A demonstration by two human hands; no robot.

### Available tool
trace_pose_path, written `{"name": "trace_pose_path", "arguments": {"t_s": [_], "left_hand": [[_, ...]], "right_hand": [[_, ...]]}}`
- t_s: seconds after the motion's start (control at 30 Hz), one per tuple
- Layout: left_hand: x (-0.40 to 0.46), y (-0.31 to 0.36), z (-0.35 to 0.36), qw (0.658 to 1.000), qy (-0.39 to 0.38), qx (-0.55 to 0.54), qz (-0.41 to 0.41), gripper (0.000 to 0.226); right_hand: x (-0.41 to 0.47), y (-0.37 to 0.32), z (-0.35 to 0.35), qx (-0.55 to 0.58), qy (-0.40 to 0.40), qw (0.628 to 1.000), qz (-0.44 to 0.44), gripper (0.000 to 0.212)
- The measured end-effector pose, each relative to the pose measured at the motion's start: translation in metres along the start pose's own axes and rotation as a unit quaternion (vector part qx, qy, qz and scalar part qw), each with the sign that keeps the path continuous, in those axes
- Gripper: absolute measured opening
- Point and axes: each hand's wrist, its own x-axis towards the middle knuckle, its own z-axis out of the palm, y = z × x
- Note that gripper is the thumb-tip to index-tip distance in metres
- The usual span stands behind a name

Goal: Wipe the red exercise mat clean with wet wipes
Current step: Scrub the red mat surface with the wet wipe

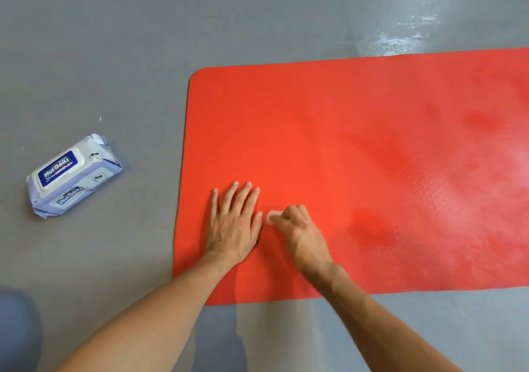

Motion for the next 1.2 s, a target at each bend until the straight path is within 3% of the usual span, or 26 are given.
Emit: {"name": "trace_pose_path", "arguments": {"t_s": [0.1, 0.17, 0.23, 0.33, 0.43, 0.47, 0.6, 0.67, 0.77, 0.93, 0.97, 1.1, 1.2], "left_hand": [[0.001, 0.001, -0.001, 1.0, -0.004, 0.004, -0.002, 0.06], [0.0, 0.001, -0.001, 1.0, -0.006, 0.007, -0.003, 0.06], [0.0, 0.0, -0.001, 1.0, -0.009, 0.007, -0.003, 0.06], [0.0, 0.0, -0.001, 1.0, -0.007, 0.001, 0.001, 0.06], [0.0, 0.0, -0.002, 1.0, -0.006, 0.0, 0.001, 0.06], [0.0, 0.0, -0.002, 1.0, -0.004, -0.001, 0.0, 0.059], [0.0, 0.001, -0.002, 1.0, -0.009, 0.003, -0.002, 0.06], [0.0, 0.001, -0.002, 1.0, -0.014, 0.005, -0.003, 0.06], [0.0, 0.001, -0.002, 1.0, -0.012, 0.002, -0.004, 0.06], [-0.001, 0.0, -0.003, 1.0, -0.008, -0.002, 0.001, 0.06], [0.0, 0.001, -0.003, 1.0, -0.011, 0.001, -0.001, 0.06], [0.0, 0.001, -0.002, 1.0, -0.025, 0.008, -0.005, 0.061], [0.001, 0.001, -0.004, 1.0, -0.028, 0.008, -0.007, 0.061]], "right_hand": [[0.029, 0.048, -0.021, -0.029, 0.101, 0.977, 0.185, 0.011], [0.038, 0.054, -0.018, -0.012, 0.111, 0.957, 0.267, 0.022], [0.035, 0.027, -0.006, -0.006, 0.101, 0.965, 0.244, 0.028], [0.015, -0.019, 0.015, -0.002, 0.054, 0.993, 0.105, 0.02], [0.014, -0.008, 0.007, -0.024, -0.012, 0.999, -0.029, 0.022], [0.019, 0.01, 0.002, -0.035, -0.006, 0.999, -0.029, 0.021], [0.048, 0.068, -0.022, -0.046, 0.088, 0.976, 0.195, 0.029], [0.054, 0.06, -0.018, -0.041, 0.104, 0.964, 0.242, 0.033], [0.044, 0.024, -0.002, 0.006, 0.087, 0.971, 0.221, 0.033], [0.022, 0.012, 0.001, -0.035, 0.0, 0.999, -0.004, 0.027], [0.027, 0.024, -0.006, -0.038, 0.002, 0.999, 0.014, 0.029], [0.056, 0.079, -0.027, -0.07, 0.105, 0.964, 0.235, 0.038], [0.061, 0.055, -0.019, -0.056, 0.135, 0.958, 0.248, 0.028]]}}
